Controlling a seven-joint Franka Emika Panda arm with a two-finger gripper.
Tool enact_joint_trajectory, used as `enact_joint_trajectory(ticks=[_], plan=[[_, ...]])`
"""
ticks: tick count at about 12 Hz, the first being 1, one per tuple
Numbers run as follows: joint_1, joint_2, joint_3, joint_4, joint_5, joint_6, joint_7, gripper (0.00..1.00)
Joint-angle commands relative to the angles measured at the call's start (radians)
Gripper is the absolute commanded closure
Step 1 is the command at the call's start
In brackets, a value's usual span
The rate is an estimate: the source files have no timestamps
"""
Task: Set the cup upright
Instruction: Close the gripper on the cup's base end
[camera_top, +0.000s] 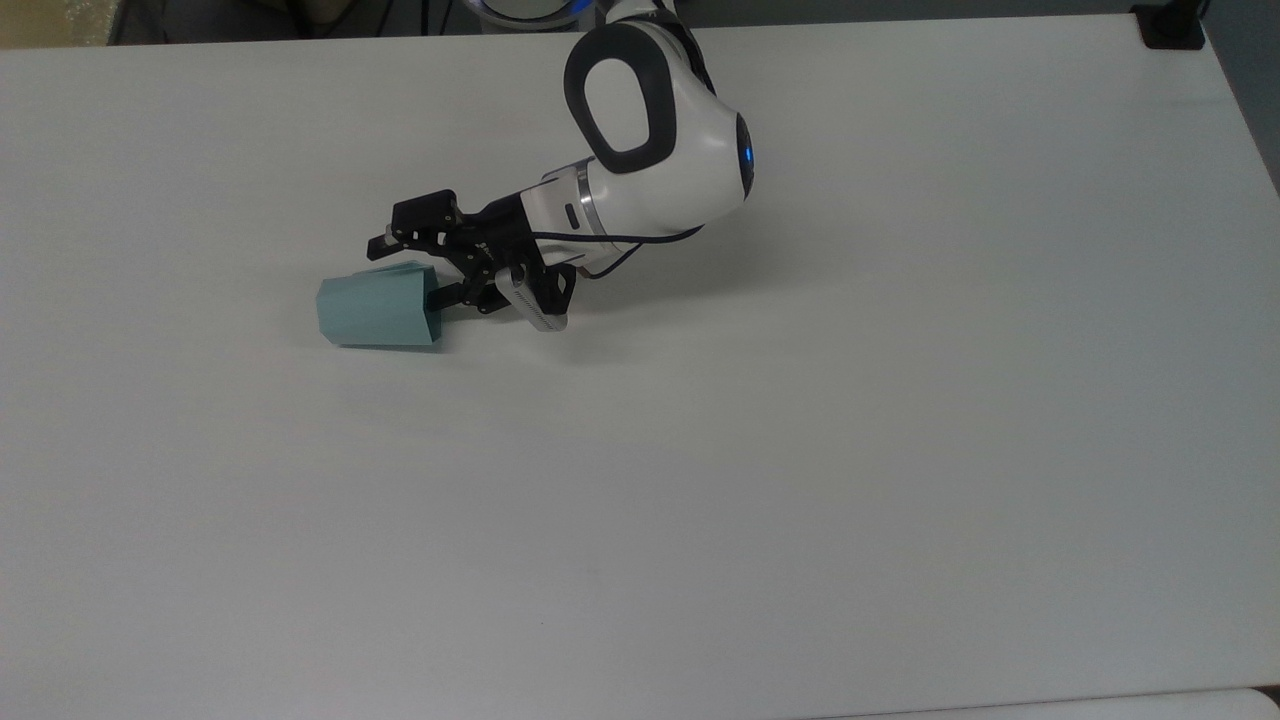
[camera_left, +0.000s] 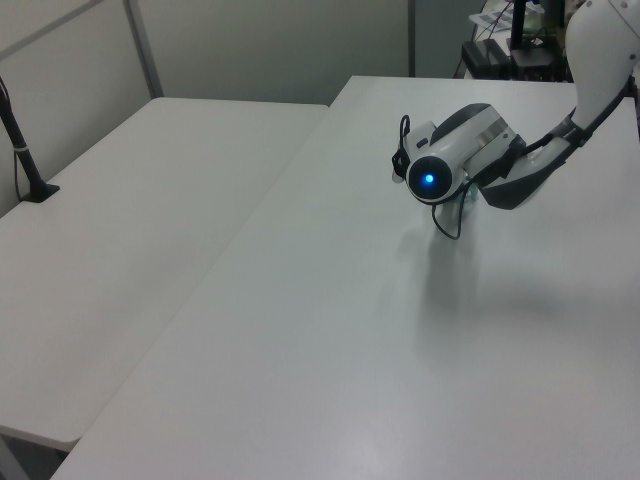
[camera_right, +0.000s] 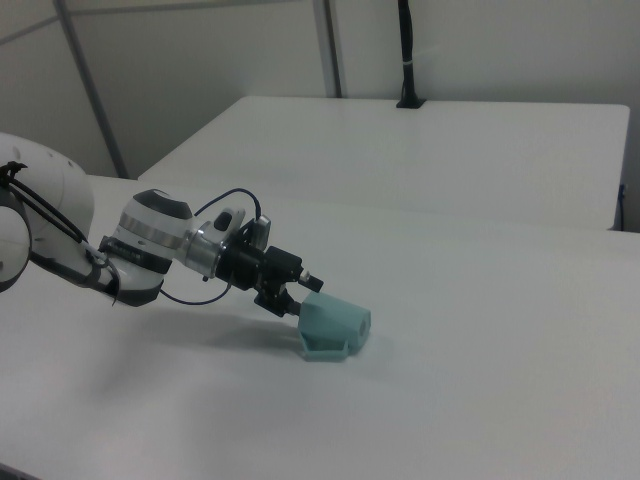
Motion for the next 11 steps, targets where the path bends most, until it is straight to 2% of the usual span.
enact_joint_trajectory(ticks=[1, 3, 4, 7, 8, 11], plan=[[-0.021, -0.002, 0.006, 0.003, -0.025, 0.030, 0.022, 0.21], [-0.027, -0.002, 0.006, 0.003, -0.031, 0.032, 0.020, 0.56], [-0.029, -0.002, 0.006, 0.001, -0.031, 0.032, 0.020, 0.70], [-0.044, -0.002, 0.006, -0.004, -0.041, 0.050, 0.017, 0.97], [-0.047, -0.001, 0.006, -0.004, -0.041, 0.053, 0.014, 1.00], [-0.050, -0.027, 0.006, 0.003, -0.015, 0.055, -0.025, 1.00]])
